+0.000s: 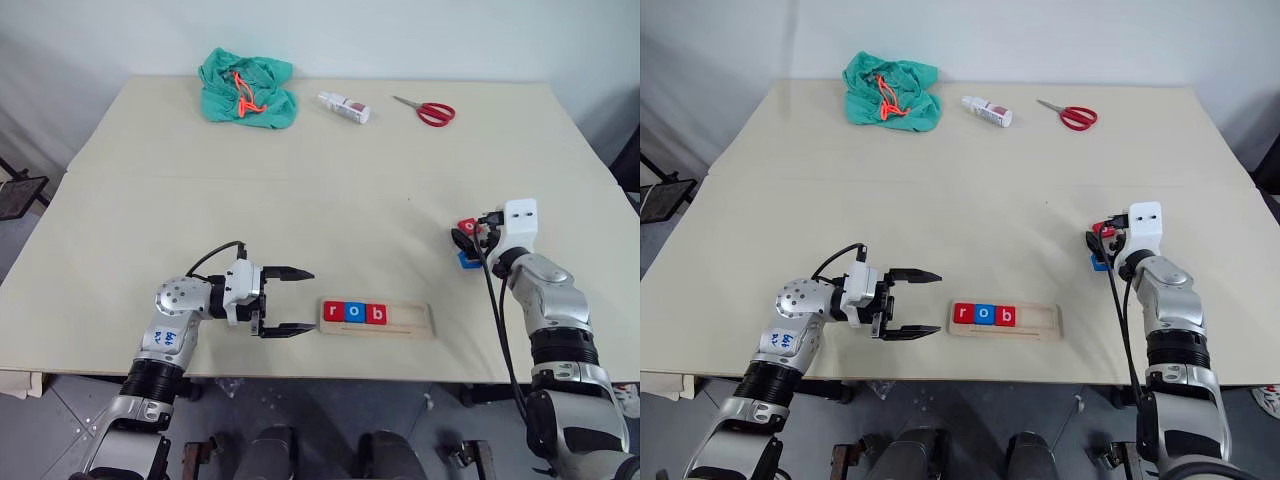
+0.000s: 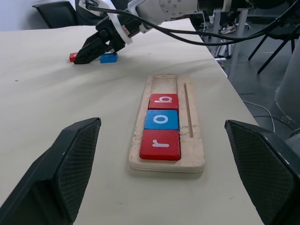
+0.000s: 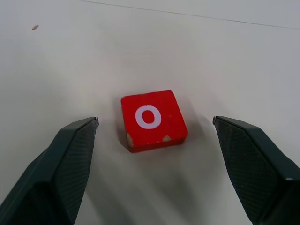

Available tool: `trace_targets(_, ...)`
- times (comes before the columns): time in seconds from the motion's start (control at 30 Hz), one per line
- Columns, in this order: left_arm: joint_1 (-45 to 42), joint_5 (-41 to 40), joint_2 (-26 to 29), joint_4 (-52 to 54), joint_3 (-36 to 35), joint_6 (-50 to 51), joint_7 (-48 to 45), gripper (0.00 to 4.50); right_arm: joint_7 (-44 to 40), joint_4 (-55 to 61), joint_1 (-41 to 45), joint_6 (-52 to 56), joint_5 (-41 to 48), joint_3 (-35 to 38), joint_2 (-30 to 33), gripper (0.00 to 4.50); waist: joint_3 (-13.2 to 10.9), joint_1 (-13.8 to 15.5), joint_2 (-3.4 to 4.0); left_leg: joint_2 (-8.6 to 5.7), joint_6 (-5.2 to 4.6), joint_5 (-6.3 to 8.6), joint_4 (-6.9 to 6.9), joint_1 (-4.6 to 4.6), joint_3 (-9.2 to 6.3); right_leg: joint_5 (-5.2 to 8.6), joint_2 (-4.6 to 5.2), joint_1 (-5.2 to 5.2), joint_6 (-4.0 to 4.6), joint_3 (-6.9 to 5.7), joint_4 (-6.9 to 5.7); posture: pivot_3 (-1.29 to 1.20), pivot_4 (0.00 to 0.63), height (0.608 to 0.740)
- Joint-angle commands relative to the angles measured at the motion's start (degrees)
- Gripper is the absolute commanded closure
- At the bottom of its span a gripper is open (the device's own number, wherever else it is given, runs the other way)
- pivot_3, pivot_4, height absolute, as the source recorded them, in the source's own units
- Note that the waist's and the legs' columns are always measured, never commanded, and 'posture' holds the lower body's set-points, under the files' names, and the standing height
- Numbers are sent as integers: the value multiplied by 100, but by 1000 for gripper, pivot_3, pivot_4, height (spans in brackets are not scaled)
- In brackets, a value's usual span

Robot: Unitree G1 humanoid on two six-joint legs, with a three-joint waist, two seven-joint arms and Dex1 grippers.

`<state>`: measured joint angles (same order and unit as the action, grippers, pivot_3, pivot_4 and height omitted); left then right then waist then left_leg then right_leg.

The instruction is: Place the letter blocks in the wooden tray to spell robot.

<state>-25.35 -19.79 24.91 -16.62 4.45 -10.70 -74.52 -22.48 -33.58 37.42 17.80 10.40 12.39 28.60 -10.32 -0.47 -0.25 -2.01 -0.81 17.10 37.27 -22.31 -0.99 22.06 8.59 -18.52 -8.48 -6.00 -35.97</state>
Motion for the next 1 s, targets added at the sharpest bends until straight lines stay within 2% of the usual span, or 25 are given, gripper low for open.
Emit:
trace_targets(0.03,4,-40,25,121,-74,-67,52,0,-55,-109,20,-7,-38,-33,24,786,0,-1,0,0,0,0,0,0,0,0,0,0,0,0,0,0,150,740)
trace_targets(0.27,-3,-42,41,108,-78,-69,74,0,-89,-47,-21,8,-24,-49,-1,3025,0,1,0,0,0,0,1,0,-1,0,0,1,0,0,0,0,150,740)
trace_targets(0.4,-16,-58,53,84,-60,-79,8,0,-44,208,-51,58,35,-10,-30,3042,0,1,0,0,0,0,1,0,-1,0,0,0,0,0,0,0,150,740)
trace_targets(0.57,-37,-103,107,27,-44,-57,-214,0,112,1635,-454,761,358,168,-58,3042,0,15,0,0,0,0,-2,-2,-1,0,0,-2,0,0,0,0,150,740)
trace_targets(0.73,-98,-97,160,-183,-86,-122,-391,0,439,3944,-1424,1845,855,438,-191,3042,0,53,0,-2,0,0,-2,-4,-6,0,1,-3,0,0,1,0,150,740)
trace_targets(0.87,-165,-87,141,-355,-71,-181,-502,0,945,5458,-2193,2429,1105,715,-505,3042,0,59,0,-3,0,0,-2,-5,-8,0,1,-2,0,1,0,0,150,740)
trace_targets(1.0,-217,-124,95,-462,-35,-191,-666,0,1101,6763,-3147,2703,1202,717,-674,3042,0,66,0,-4,0,0,-4,-4,-8,0,1,-4,0,2,-1,0,150,740)
